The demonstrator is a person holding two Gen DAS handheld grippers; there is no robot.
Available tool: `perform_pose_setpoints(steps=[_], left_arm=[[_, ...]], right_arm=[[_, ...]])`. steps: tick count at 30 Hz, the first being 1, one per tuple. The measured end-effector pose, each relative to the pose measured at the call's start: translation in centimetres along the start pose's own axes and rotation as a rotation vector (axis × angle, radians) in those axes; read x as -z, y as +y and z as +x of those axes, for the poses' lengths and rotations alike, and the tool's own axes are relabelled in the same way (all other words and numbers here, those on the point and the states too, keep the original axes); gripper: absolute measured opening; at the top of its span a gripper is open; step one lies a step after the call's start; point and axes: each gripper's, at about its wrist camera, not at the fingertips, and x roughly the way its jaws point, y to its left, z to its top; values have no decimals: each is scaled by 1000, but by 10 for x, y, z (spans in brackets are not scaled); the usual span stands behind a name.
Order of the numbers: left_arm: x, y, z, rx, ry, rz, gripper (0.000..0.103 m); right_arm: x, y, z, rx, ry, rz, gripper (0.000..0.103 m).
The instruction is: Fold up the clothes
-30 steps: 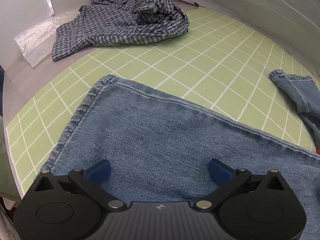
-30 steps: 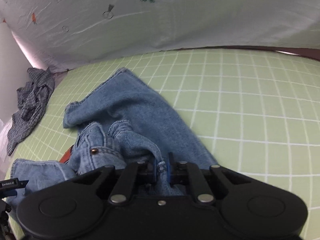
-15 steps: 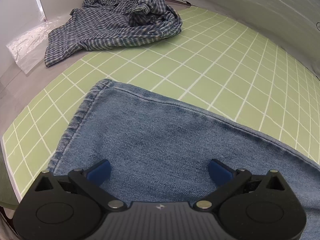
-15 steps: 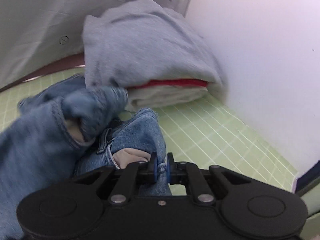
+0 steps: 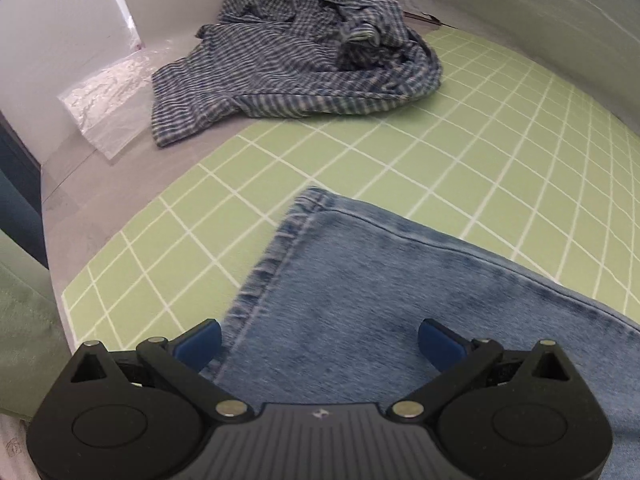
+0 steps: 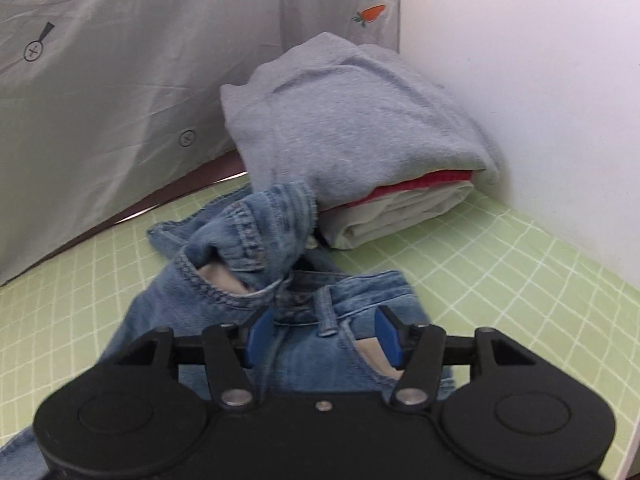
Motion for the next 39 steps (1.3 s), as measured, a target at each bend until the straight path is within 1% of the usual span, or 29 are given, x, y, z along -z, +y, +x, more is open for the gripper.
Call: perform_pose_setpoints(steps=[2,4,5,8,10,12,13,14,15,16,18,19,20,21,23,26,29,30,32,35,37,39], left_arm=[[-4,10,5,-3,4,-34,103],[-7,15,11,8,8,-59,103],[-9,16,13,15,7,-68,103],[-15,12,16,46,-12,-63,100],[-20,8,17,70,-28,-54,90],[-25,3,17,92,-38,-47,73],[-29,1,16,106,-41,-39,64],[-32,-3,16,129,-44,-20,42],[-36,-6,16,152,-48,-2,17],[-40,-11,17,163,-52,17,11],[-47,-22,20,136,-66,53,11],[-51,-28,22,123,-72,71,11],[-55,-34,24,110,-79,89,10],[-59,-39,26,97,-86,107,10],[-70,-51,33,77,-99,135,9],[-95,-72,47,66,-121,177,9],[-127,-105,63,70,-156,231,9],[-138,-117,69,70,-171,252,9],[-160,-146,79,65,-207,299,9],[-195,-190,96,46,-273,370,10],[-218,-213,109,41,-298,381,10],[-239,-230,122,40,-299,372,10]], right_arm=[[2,12,3,-35,30,8,70],[5,25,5,-68,59,16,72],[6,31,6,-85,74,20,75],[7,47,15,-121,107,29,80],[6,54,23,-128,137,58,82],[6,60,32,-129,167,95,86],[7,64,36,-128,176,88,91],[8,68,40,-126,184,77,93],[9,73,45,-125,192,65,93],[11,78,49,-115,205,33,93],[15,91,55,-84,203,-57,84],[17,97,58,-68,201,-103,65],[18,102,61,-58,201,-140,42],[19,106,63,-48,202,-176,37],[16,113,68,-68,197,-193,23],[9,125,80,-76,194,-201,17],[-5,134,99,-49,178,-177,13],[-11,137,107,-41,173,-166,13],[-23,144,124,-36,164,-161,7],[-40,163,153,-25,160,-183,3],[-51,178,170,-19,149,-200,3],[-61,192,187,-16,144,-216,3]])
